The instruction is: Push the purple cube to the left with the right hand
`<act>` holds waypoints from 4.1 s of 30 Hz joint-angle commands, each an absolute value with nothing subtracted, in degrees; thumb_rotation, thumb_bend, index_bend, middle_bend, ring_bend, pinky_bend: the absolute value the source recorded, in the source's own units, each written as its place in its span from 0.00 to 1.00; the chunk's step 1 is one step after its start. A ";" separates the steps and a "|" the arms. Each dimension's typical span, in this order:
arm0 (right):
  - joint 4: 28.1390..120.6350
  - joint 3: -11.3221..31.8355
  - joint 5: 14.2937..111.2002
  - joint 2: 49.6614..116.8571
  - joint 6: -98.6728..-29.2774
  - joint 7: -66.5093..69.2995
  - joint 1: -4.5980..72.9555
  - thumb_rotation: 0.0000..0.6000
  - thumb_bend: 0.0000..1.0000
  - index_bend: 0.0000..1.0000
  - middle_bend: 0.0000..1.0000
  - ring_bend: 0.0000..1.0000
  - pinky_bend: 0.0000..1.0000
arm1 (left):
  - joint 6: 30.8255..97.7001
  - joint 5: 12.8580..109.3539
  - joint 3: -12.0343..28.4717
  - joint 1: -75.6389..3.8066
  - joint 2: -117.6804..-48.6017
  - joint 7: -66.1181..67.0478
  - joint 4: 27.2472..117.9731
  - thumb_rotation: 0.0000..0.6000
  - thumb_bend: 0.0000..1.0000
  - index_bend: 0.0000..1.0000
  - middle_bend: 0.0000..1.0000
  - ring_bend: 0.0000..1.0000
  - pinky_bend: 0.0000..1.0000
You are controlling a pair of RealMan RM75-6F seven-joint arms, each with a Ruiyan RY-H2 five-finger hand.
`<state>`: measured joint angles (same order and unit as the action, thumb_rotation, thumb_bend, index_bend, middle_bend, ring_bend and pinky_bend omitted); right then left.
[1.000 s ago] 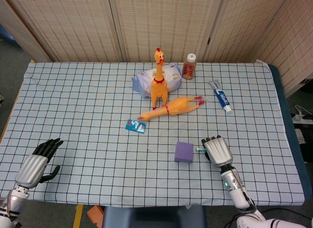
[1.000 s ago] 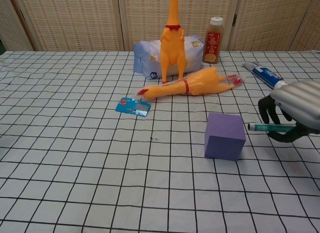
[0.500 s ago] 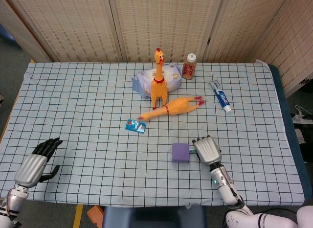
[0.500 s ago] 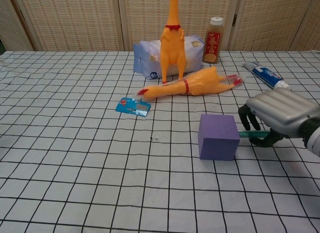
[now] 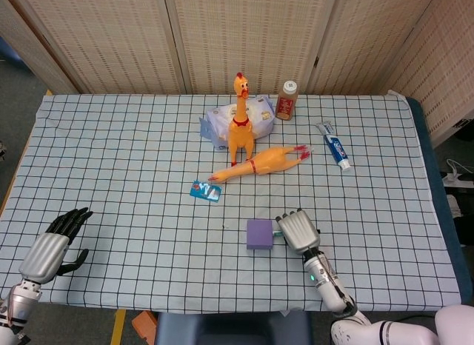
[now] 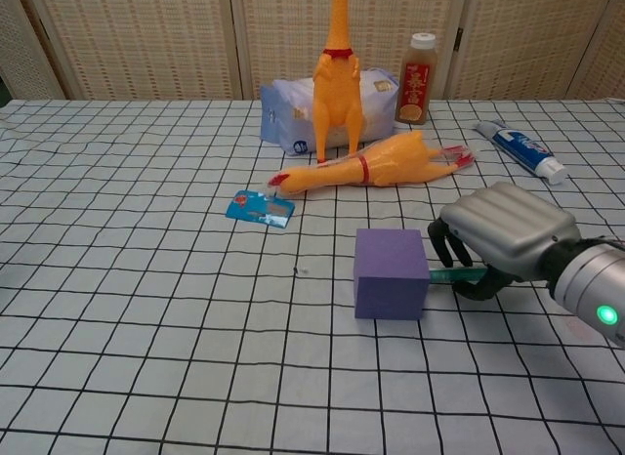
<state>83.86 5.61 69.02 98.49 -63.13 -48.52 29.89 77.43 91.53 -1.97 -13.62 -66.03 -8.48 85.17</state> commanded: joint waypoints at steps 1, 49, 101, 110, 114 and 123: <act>84.31 5.15 68.87 98.35 -63.24 -48.82 29.90 1.00 0.34 1.00 0.78 0.58 0.57 | 77.42 91.51 -1.97 -13.60 -65.99 -8.56 85.14 1.00 0.44 0.00 0.00 0.00 0.12; 83.00 11.68 59.61 112.07 -61.36 -60.12 43.25 1.00 0.34 1.00 0.78 0.58 0.57 | 77.40 92.26 -2.40 -13.73 -65.20 -10.22 85.24 1.00 0.44 0.00 0.00 0.00 0.12; 79.86 13.54 54.21 119.34 -67.41 -63.07 50.97 1.00 0.34 1.00 0.78 0.59 0.57 | 79.44 93.44 -2.72 -13.05 -63.99 -13.27 84.65 1.00 0.44 0.00 0.00 0.00 0.12; 90.52 6.07 57.88 105.29 -73.06 -59.89 42.84 1.00 0.34 1.00 0.78 0.59 0.57 | 79.31 93.32 -2.68 -12.95 -64.50 -10.92 85.30 1.00 0.44 0.00 0.00 0.00 0.12; 88.16 0.06 59.63 98.87 -74.24 -53.04 37.03 1.00 0.33 0.91 0.77 0.58 0.57 | 78.39 93.28 -2.82 -13.22 -65.10 -8.86 85.64 1.00 0.44 0.00 0.00 0.00 0.12; 80.41 -3.09 64.90 95.69 -65.08 -33.33 33.81 1.00 0.28 0.07 0.22 0.23 0.47 | 76.73 91.78 -2.28 -13.75 -65.87 -6.57 86.02 1.00 0.44 0.00 0.00 0.00 0.12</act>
<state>82.71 -1.64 62.95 97.50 -68.54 -38.04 35.39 76.81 91.84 -2.29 -13.72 -65.83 -6.64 86.04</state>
